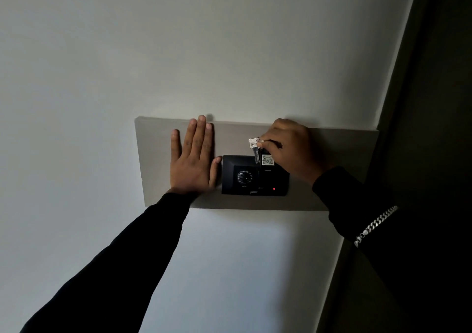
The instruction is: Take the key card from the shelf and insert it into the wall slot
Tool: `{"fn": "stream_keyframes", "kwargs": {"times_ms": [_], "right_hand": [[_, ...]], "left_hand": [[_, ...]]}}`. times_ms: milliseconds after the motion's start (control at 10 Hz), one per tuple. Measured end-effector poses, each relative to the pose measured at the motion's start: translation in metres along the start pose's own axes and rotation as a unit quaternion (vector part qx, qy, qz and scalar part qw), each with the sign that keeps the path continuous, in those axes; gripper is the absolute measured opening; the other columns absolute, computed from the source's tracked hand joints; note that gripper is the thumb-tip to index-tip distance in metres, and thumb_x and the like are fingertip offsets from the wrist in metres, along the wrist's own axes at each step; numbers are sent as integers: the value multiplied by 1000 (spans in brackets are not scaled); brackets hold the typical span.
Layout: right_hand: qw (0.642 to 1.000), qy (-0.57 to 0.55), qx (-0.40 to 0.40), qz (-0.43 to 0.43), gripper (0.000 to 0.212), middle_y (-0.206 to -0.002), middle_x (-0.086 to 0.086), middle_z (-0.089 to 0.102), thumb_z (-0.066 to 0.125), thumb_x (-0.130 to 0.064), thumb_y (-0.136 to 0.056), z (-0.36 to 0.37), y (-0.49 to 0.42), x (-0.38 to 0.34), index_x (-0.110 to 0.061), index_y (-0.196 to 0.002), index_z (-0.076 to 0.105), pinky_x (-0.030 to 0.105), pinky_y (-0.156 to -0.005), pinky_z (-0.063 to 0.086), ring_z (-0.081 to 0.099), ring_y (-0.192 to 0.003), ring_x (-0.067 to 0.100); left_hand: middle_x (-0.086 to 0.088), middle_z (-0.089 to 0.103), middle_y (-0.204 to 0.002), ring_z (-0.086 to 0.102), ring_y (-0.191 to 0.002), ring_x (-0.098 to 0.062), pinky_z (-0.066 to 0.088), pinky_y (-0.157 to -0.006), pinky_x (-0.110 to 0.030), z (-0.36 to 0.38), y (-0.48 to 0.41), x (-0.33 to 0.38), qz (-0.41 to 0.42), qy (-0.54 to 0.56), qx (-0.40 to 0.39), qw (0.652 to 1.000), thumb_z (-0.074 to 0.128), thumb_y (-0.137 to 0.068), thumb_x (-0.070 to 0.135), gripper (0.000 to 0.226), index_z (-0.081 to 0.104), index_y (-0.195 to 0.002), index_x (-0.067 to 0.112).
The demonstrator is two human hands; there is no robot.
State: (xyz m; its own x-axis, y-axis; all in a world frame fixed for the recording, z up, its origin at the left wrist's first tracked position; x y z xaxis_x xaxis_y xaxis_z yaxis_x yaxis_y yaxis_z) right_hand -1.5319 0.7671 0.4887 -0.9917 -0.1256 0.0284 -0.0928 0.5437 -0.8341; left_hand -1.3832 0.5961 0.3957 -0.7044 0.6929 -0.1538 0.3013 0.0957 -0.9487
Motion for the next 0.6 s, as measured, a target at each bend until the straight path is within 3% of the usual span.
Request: {"fn": "stream_keyframes", "kwargs": {"times_ms": [300, 500, 600], "right_hand": [[1000, 5, -7, 22, 10, -71, 10, 66, 71, -14, -78, 4, 13, 0, -6, -72, 73, 31, -58, 43, 59, -64, 24], [999, -7, -12, 43, 23, -97, 12, 73, 70, -11, -78, 0, 32, -3, -7, -100, 73, 40, -81, 56, 67, -90, 28], [994, -47, 3, 98, 40, -110, 7, 75, 71, -17, -75, -5, 40, -1, -13, -115, 68, 25, -93, 48, 69, -100, 22]], "left_hand": [[-6, -5, -168, 6, -157, -26, 0, -126, -53, 1, 0, -2, 6, -15, -7, 1000, 24, -98, 44, 71, 11, -157, 7], [-19, 7, -166, 5, -156, -32, 4, -124, -61, -17, -3, 8, -18, 36, -88, 995, 25, -98, 41, 71, 13, -156, 2], [-23, 15, -165, 8, -156, -32, 8, -125, -61, -32, -26, 17, -12, 95, -77, 992, 26, -97, 39, 71, 18, -154, -2]]}}
Point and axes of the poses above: each hand's wrist, its own y-axis away from the middle knuckle, its own z-axis out of the palm, x = y × z, the point moved 3 cm from there along -y, towards the middle knuckle
